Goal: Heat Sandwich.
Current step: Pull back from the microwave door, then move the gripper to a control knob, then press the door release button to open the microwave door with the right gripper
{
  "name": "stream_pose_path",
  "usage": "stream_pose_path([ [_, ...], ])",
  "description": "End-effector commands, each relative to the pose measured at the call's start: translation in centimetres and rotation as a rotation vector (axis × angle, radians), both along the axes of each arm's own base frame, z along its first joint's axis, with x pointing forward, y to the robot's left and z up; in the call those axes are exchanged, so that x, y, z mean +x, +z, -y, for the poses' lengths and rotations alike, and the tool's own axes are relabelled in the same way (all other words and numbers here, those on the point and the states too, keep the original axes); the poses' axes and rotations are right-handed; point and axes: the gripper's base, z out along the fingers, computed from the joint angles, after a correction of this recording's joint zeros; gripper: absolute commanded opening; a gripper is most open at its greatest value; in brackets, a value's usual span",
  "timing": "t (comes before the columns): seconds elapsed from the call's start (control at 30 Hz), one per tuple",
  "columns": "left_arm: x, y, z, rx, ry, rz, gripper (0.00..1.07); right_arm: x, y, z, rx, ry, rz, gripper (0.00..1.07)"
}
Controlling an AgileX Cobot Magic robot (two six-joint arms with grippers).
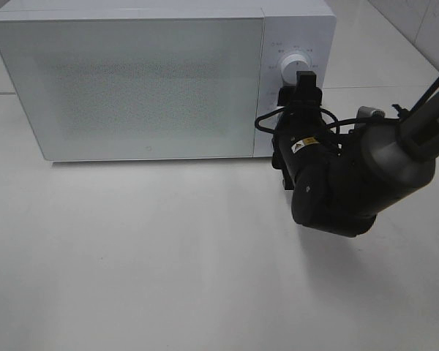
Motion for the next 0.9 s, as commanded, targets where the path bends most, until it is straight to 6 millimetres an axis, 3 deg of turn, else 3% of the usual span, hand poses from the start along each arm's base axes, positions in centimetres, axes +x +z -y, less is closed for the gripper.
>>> stream_pose_path([
  [0.03,-0.3,0.1,0.0,-0.009,-0.009,0.027,1.00,0.3,1.4,-0.3,-0.004,0.048,0.080,0.75],
  [0.6,-0.3,0.1,0.0,-0.009,-0.009,0.027,1.00,-4.4,1.5,2.4,-0.070,0.133,-0.031,0.75],
  [0.9,-0.3,0.1,0.0,-0.009,-0.009,0.027,1.00,-7.4,2.9,3.1,-0.197,0.313,-0.112,0.75],
])
